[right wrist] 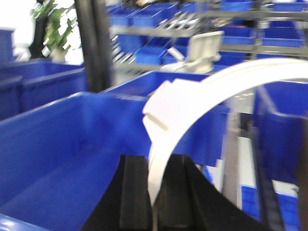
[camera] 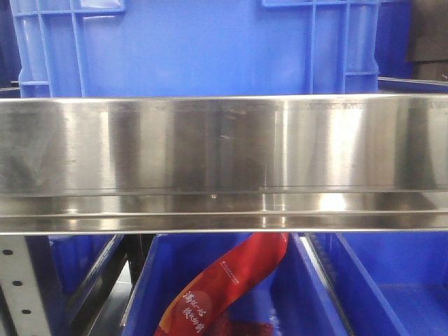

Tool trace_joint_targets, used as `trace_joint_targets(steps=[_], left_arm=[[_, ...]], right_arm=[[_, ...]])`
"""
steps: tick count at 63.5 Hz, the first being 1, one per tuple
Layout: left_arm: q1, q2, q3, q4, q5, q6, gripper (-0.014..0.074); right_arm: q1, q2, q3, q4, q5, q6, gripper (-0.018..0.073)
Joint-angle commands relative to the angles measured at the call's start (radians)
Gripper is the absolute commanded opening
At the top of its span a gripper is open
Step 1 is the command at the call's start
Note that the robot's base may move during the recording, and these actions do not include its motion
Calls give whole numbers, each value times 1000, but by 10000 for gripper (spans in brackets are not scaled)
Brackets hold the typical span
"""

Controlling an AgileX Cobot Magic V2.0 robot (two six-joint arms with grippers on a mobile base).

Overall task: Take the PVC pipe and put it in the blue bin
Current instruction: 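Open both grippers to drop the pipe arc into the blue bin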

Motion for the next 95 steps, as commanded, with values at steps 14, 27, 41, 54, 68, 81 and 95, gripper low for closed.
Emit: trace_joint_targets(steps=[14,27,41,54,68,81,95], left_arm=[[-24,317,-268,2,39,8,-111],[-24,505,-435,2,130,8,-111],[-24,639,-544,2,167,8,-111],[-24,665,-550,2,165,8,-111],[-24,665,-550,2,195,8,-42],[-24,667,-550,2,217,8,260],[-24,667,-550,2,219,8,332]], right_arm=[[116,285,-313,7,274,-75,-168],[116,415,-459,128,341,-75,-168],[116,534,-549,241,433,-75,-168],[116,615,-614,243,517,-75,-168],[116,631,-618,243,469,-75,-168],[116,631,-618,241,462,-75,-140],[116,631,-618,241,464,-73,253]])
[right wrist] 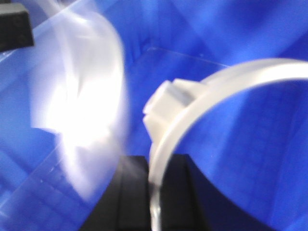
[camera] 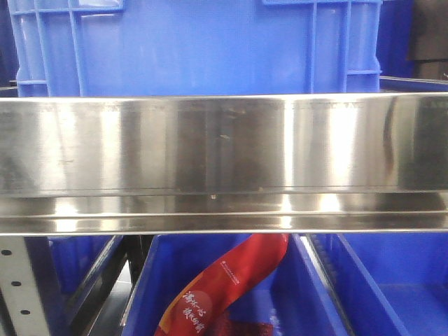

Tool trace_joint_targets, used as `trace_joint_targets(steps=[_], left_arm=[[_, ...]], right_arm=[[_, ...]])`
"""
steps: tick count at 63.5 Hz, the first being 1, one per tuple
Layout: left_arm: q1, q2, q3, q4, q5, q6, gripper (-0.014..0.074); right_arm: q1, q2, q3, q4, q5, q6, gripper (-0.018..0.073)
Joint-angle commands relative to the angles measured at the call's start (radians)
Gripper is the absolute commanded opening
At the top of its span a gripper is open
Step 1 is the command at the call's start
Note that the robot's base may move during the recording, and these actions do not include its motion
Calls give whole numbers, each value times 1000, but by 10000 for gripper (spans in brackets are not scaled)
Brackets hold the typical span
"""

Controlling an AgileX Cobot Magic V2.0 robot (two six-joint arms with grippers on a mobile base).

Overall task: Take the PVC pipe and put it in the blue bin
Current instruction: 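Open both grippers to drop the pipe arc into the blue bin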

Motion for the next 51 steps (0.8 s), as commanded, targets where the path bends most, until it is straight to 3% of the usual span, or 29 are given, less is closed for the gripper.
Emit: trace_joint_targets(steps=[1,6,13,29,37,44,51], left_arm=[[-8,-7,-9,-4,-9,2,332],[-8,-7,-9,-4,-9,2,330],[-8,-7,-9,-13,0,-2,330],[-8,-28,-13,-36,60,-2,320],[-8,-56,-13,-36,68,-2,162],[-8,-90,-13,-36,66,-2,-116],[-8,-126,-13,-36,80,-2,-111]], right_arm=[[0,-4,-13,-1,-21,-7,288],[0,-4,-13,-1,-23,-7,351],[0,-4,-13,-1,-37,-7,336],[0,-28,-18,-1,-24,-7,147],[0,-45,-18,-1,-30,-7,8],[0,-61,-18,38,-49,-7,-165],[0,-83,-18,55,-54,-7,-168]])
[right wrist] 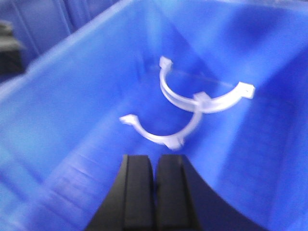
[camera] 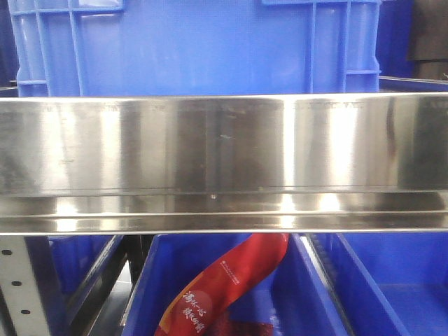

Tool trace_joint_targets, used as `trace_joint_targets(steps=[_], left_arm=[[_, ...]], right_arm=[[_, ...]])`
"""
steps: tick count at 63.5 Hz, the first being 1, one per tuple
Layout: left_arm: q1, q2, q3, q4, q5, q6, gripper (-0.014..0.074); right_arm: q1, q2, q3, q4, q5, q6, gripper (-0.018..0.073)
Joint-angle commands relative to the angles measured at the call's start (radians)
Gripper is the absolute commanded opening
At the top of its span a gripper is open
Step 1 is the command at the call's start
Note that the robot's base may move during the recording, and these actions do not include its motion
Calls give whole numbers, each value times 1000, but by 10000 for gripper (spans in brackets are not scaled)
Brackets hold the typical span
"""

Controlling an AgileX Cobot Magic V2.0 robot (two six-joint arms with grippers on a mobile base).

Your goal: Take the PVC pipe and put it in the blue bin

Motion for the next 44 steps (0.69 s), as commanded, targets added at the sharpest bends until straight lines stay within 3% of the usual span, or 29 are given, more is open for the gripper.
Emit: trace_joint_targets(steps=[1,13,21,35,44], left_arm=[[-8,-45,-11,-11,8,-2,-111],[-8,-156,-11,-30,77,-2,-111],[-8,-244,50,-32,79,5,-111],[-8,-450,373,-35,-171,27,-111],[-8,-605,645,-104,-372,27,-111]], right_arm=[[0,-33,-7,17,-20,-5,-168],[0,-107,-5,37,60,-5,-168],[9,-174,36,33,4,-7,-168],[10,-302,247,-41,-200,-12,-168],[10,-424,462,-41,-372,-12,-168]])
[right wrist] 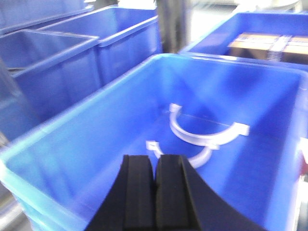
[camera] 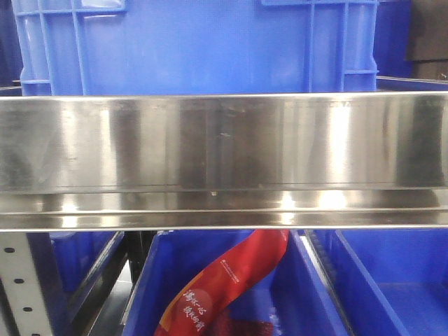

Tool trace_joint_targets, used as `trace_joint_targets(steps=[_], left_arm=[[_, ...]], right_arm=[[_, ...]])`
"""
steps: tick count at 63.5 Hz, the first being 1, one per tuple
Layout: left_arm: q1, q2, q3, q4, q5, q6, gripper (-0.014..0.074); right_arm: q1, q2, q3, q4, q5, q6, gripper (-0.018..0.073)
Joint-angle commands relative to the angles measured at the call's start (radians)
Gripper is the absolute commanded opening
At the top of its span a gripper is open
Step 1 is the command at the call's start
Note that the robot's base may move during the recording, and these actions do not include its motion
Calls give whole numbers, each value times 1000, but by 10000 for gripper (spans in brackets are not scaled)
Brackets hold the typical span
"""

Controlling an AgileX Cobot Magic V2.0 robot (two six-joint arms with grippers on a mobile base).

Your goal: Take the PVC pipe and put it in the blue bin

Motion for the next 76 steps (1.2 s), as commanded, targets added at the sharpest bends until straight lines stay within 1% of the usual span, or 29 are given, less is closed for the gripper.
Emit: trace_joint_targets(steps=[1,5,12,16,23,33,42,76], left_arm=[[-8,-92,131,-45,-131,0,-111],[-8,-161,231,-52,-179,0,-111],[-8,-259,352,-52,-190,0,-111],[-8,-308,394,-52,-190,0,-111],[-8,-373,421,-52,-187,0,-111],[-8,-408,421,-48,-197,0,-111],[-8,-410,421,-48,-197,0,-111],[-8,-410,421,-48,-197,0,-111]], right_arm=[[-1,-87,126,-13,-153,-9,-168],[-1,-162,246,-22,-265,-9,-168],[-1,-289,444,-27,-417,-9,-168],[-1,-364,522,-27,-455,-9,-168],[-1,-461,599,-27,-455,-9,-168],[-1,-570,615,-27,-439,-9,-168],[-1,-617,615,-27,-441,-9,-168],[-1,-629,615,-27,-431,-9,-168]])
